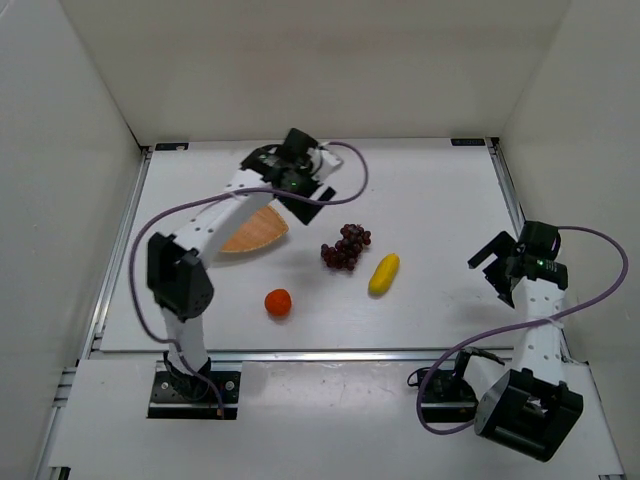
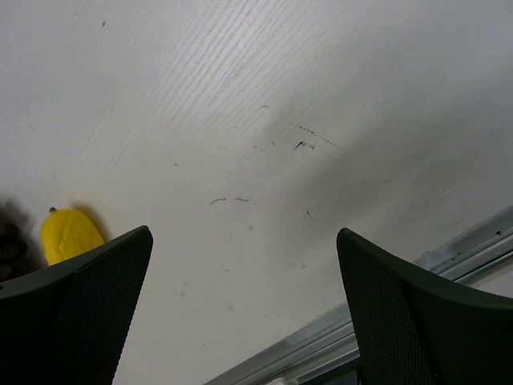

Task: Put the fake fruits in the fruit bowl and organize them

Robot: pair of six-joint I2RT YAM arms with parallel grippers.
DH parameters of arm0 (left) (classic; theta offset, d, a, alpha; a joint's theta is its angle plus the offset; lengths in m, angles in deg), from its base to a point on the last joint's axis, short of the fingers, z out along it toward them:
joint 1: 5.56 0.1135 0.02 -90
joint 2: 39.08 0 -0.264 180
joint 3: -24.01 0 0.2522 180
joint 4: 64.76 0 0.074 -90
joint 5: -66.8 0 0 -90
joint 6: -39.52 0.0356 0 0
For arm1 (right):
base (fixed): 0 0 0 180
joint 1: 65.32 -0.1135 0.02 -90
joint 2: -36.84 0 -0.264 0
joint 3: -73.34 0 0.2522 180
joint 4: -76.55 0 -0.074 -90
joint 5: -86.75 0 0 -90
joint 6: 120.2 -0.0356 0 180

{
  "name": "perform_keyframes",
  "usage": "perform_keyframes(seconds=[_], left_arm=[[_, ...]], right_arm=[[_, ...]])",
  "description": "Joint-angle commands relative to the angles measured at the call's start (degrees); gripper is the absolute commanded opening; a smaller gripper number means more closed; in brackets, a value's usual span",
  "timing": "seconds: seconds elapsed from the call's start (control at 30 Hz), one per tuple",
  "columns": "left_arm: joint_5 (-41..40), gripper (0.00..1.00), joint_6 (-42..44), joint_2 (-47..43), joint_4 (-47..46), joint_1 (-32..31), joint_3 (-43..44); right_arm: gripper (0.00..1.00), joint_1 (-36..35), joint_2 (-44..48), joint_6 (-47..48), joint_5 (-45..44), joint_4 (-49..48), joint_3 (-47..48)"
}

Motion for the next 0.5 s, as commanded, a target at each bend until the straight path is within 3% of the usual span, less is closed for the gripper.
perform_keyframes(seconds=[0.0,0.2,0.47], left_arm=[[1.9,1.0,-1.1,10.4,3.9,-6.2,12.5],[7.6,1.0,-3.2,24.6,2.6,-12.8,24.0],[11.4,1.0,-7.3,31.0,2.5,-14.4,21.6]], right_arm=[[1.0,0.2,2.3,1.1,1.2,-1.2,-1.4],[1.0,0.2,5.3,1.6,-0.5,0.4,-2.7],[1.0,0.2,6.6,2.1,-1.8,1.1,-3.8]])
